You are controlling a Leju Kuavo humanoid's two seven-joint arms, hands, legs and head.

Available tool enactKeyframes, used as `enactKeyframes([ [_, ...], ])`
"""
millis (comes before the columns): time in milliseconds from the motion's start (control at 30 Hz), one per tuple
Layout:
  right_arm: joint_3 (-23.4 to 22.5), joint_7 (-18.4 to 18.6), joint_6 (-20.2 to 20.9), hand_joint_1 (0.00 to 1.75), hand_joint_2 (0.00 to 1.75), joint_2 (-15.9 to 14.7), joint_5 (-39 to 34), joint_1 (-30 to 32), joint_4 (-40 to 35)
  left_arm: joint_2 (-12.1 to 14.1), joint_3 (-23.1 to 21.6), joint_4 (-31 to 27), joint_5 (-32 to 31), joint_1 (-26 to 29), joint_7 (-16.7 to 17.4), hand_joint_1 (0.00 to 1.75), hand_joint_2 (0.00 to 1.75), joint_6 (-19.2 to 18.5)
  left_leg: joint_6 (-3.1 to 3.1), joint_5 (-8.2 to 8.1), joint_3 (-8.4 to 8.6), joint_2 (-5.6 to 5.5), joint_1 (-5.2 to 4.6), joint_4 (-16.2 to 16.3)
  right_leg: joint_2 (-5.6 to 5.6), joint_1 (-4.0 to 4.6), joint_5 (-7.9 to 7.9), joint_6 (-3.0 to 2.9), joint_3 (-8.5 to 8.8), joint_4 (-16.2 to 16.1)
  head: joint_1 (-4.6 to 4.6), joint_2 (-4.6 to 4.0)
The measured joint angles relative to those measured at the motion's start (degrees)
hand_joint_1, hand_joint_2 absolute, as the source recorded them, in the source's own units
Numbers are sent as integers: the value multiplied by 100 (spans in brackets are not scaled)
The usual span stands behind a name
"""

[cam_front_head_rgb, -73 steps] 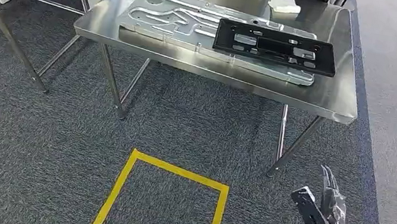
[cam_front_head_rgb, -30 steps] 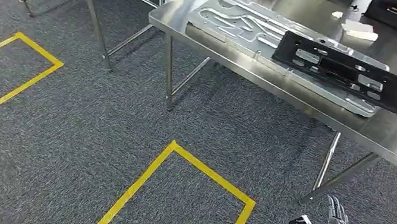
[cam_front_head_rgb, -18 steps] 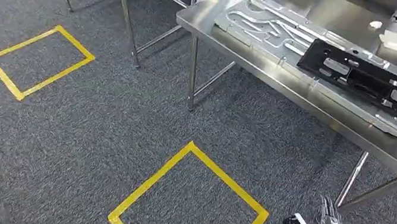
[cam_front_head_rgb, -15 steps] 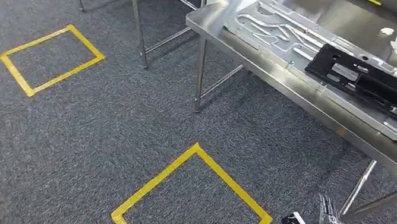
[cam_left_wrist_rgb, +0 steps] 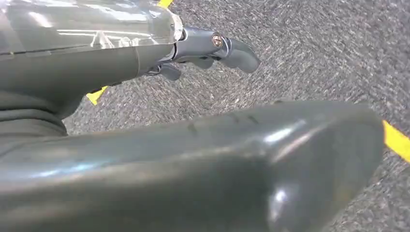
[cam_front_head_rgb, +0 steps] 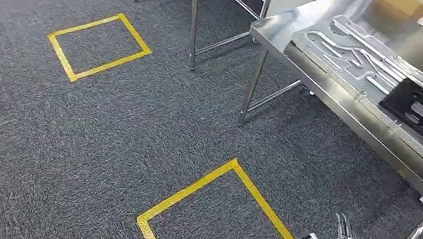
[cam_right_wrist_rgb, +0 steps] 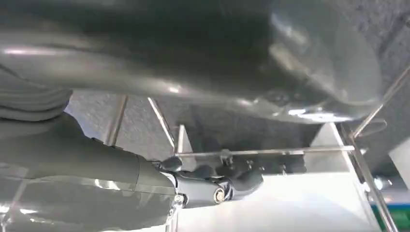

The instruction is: Take the parts from the cabinet and place them on the table.

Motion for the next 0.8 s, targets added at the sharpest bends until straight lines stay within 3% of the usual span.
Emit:
enactKeyframes([
  [33, -4, 13, -13, 0, 0, 4, 43, 64, -2, 0, 0, 0, 2, 6, -2, 0, 0, 0, 0, 0, -3, -82, -2, 8, 10, 0, -28, -5, -133, 237, 0, 0],
  [67, -4, 33, -17, 0, 0, 11, 83, 120, -11, 0, 0, 0, 4, 19, -2, 0, 0, 0, -1, 0, 2, -169, -2, 16, 14, -1, 99, -9, -128, 188, 2, 0],
  [133, -4, 70, -15, 0, 0, 24, 144, 180, -66, 0, 2, 0, 13, 42, 0, 0, 0, 7, -20, -13, 6, -316, -1, 56, 73, -9, 623, -28, 203, -581, 0, 0],
  [167, -4, 83, -15, 0, 0, 26, 170, 198, -94, -4, 2, 0, 13, 42, 0, 0, 0, 7, -39, -26, 4, -379, 1, 88, 187, -15, 873, -45, 431, -1082, 2, 0],
  [200, -4, 100, -9, 0, 0, 26, 199, 202, -107, -13, 2, 0, 15, 41, 4, 0, 0, 9, -62, -37, -32, -436, 10, 106, 524, -32, 811, -89, 545, -1319, 2, 0],
  [233, -4, 116, 0, 0, 0, 39, 231, 218, -122, -13, 2, 0, 17, 15, 15, 0, 0, 11, -100, -48, -79, -501, -16, 166, 555, -35, 826, -83, 544, -1413, -2, 2],
  [333, -4, 179, 81, 0, 0, 72, 341, 225, -153, -15, 2, 0, 17, 61, 35, 0, 0, 15, -221, -4, -145, -680, 37, 112, 366, 11, 838, -173, 556, -1405, 0, 0],
  [367, -4, 179, 96, 0, 0, 112, 365, 212, -162, -9, 2, 0, 17, 67, 44, 0, 0, 20, -241, -33, -138, -665, 30, 151, 274, -67, 870, -223, 580, -1461, 0, 2],
  [400, -4, 175, 107, 0, 0, 120, 393, 199, -166, -7, 2, 0, 15, 73, 52, 0, 0, 33, -271, -147, -200, -352, -2, 316, 227, -50, 866, -254, 602, -1482, -2, -2],
  [433, -4, 155, 118, 0, 0, 127, 395, 201, -162, -7, 2, 0, 9, 58, 70, 0, 0, 44, -290, -347, -372, -155, 6, 659, 141, -36, 857, -279, 609, -1483, -2, 0],
  [467, -4, 99, 120, 0, 0, 136, 395, 214, -142, -7, 2, 0, 7, 44, 98, 0, 0, 70, -310, -575, -609, -31, 20, 1131, 51, -18, 847, -296, 614, -1480, -4, 0],
  [500, -4, 29, 114, 0, 0, 138, 378, 210, -97, -9, 2, 0, 2, 44, 107, 0, 0, 94, -327, -756, -839, 32, 31, 1594, -48, -6, 840, -304, 613, -1478, -4, 0],
  [533, -4, -26, 105, 0, 0, 140, 358, 194, -51, -9, 0, 0, -2, 50, 116, 0, 0, 109, -343, -821, -983, 56, 43, 1883, -129, 0, 833, -307, 613, -1475, -2, 0],
  [567, -4, -72, 96, 0, 0, 149, 332, 184, -13, -9, 2, 0, 0, 71, 131, 0, 0, 131, -351, -743, -990, 70, 56, 1894, -208, 1, 822, -304, 621, -1475, -4, 0],
  [600, -4, -107, 87, 0, 0, 170, 321, 165, 26, -7, 2, 0, -2, 87, 157, 0, 0, 161, -351, -538, -839, 96, 62, 1603, -287, 1, 810, -297, 633, -1472, -4, 0],
  [667, -4, -129, 75, 0, 0, 203, 312, 143, 72, -4, 4, 0, -6, 90, 201, 0, 0, 208, -305, -70, -297, 239, 58, 591, -420, 0, 778, -263, 682, -1472, -4, 0],
  [700, -4, -129, 66, 0, 0, 216, 312, 137, 85, -2, 4, 0, -9, 80, 216, 0, 0, 219, -265, -25, -98, 513, 29, 208, -474, 13, 760, -241, 708, -1472, -4, 0],
  [733, -4, -129, 48, 0, 0, 234, 308, 137, 112, 0, 4, 0, -9, 57, 236, 0, 0, 232, -229, -70, -49, 625, -58, 111, -530, 64, 729, -194, 707, -1450, -4, 0],
  [800, -4, -129, 35, 0, 0, 265, 297, 138, 157, 0, 4, 0, -11, 65, 273, 0, 0, 254, -189, -59, -97, 461, -49, 135, -652, 53, 725, -143, 736, -1475, 0, 0],
])
